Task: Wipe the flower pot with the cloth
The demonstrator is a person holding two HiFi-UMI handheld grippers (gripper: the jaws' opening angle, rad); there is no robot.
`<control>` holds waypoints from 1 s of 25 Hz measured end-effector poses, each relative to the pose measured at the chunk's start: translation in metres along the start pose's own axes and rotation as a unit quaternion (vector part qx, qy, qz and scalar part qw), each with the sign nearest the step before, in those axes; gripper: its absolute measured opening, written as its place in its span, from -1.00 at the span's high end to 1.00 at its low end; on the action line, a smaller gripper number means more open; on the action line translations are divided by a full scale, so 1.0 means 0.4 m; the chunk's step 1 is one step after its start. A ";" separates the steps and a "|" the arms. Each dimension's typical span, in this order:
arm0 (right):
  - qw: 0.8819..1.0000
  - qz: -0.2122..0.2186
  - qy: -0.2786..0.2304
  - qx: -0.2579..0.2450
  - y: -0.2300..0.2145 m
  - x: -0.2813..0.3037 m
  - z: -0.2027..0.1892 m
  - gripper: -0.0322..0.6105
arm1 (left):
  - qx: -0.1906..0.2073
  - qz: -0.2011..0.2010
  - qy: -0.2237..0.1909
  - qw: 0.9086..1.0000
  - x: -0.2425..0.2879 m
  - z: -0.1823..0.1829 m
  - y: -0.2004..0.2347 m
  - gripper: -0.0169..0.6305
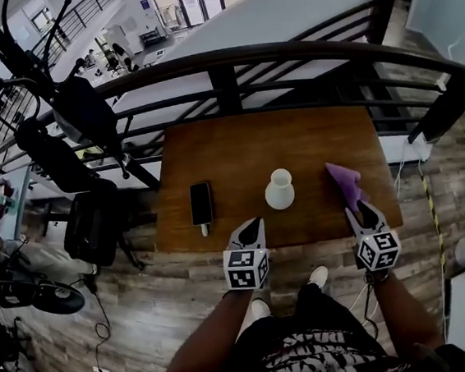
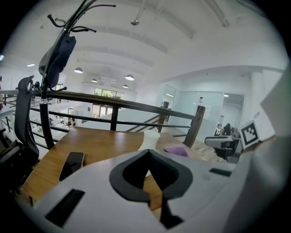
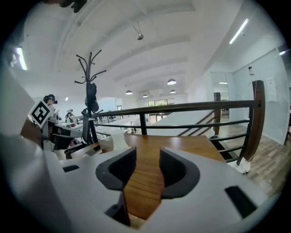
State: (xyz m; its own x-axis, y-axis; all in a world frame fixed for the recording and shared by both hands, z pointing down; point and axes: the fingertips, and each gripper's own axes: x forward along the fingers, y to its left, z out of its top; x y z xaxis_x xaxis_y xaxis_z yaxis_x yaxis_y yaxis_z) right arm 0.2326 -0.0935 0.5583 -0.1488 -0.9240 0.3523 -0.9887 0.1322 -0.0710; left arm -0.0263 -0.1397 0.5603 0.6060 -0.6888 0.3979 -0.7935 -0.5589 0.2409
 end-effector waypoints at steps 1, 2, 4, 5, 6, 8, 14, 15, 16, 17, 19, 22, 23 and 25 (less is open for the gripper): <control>1.000 -0.004 -0.012 -0.006 0.034 -0.022 0.014 0.50 | -0.004 -0.007 -0.008 1.000 -0.021 0.002 -0.002 0.94; 1.000 -0.009 -0.020 -0.011 0.066 -0.044 0.023 0.69 | -0.010 -0.013 -0.016 1.000 -0.042 0.001 -0.003 0.94; 0.999 -0.013 -0.028 -0.012 0.128 -0.082 0.026 0.87 | -0.019 -0.021 -0.026 0.999 -0.085 -0.008 -0.002 0.94; 0.999 -0.012 -0.029 -0.009 0.158 -0.096 0.021 0.90 | -0.022 -0.023 -0.030 0.999 -0.104 -0.014 0.000 0.94; 1.000 -0.010 -0.028 -0.007 0.187 -0.109 0.015 0.90 | -0.025 -0.025 -0.032 0.999 -0.122 -0.021 0.001 0.94; 1.000 -0.006 -0.024 -0.008 0.244 -0.131 0.003 0.90 | -0.031 -0.032 -0.034 0.998 -0.152 -0.036 -0.004 0.94; 1.000 0.013 -0.009 -0.021 0.365 -0.205 -0.030 0.90 | -0.037 -0.055 -0.034 0.997 -0.214 -0.087 -0.081 0.94; 1.000 0.018 -0.006 -0.021 0.381 -0.214 -0.039 0.90 | -0.033 -0.058 -0.034 0.997 -0.224 -0.090 -0.095 0.94; 0.999 0.023 -0.003 -0.022 0.394 -0.223 -0.048 0.90 | -0.027 -0.061 -0.034 0.997 -0.233 -0.091 -0.111 0.94; 0.999 0.027 -0.001 -0.024 0.403 -0.229 -0.056 0.90 | -0.021 -0.064 -0.034 0.997 -0.239 -0.092 -0.125 0.94; 0.999 0.032 0.000 -0.028 0.408 -0.234 -0.066 0.90 | -0.013 -0.068 -0.033 0.997 -0.243 -0.095 -0.149 0.94; 0.999 0.034 -0.002 -0.031 0.400 -0.238 -0.068 0.90 | -0.006 -0.066 -0.030 0.997 -0.248 -0.100 -0.172 0.94; 0.999 0.035 -0.004 -0.033 0.396 -0.241 -0.066 0.90 | -0.004 -0.065 -0.029 0.997 -0.248 -0.103 -0.179 0.94; 0.999 0.039 -0.007 -0.035 0.387 -0.244 -0.059 0.90 | -0.003 -0.059 -0.028 0.998 -0.244 -0.104 -0.186 0.94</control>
State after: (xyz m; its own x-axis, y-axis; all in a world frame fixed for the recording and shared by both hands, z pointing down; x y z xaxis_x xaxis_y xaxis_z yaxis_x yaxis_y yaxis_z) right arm 0.0935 0.0258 0.5349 -0.2262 -0.9147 0.3349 -0.9730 0.2287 -0.0327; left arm -0.0287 -0.0118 0.5403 0.6978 -0.6430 0.3156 -0.7161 -0.6356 0.2885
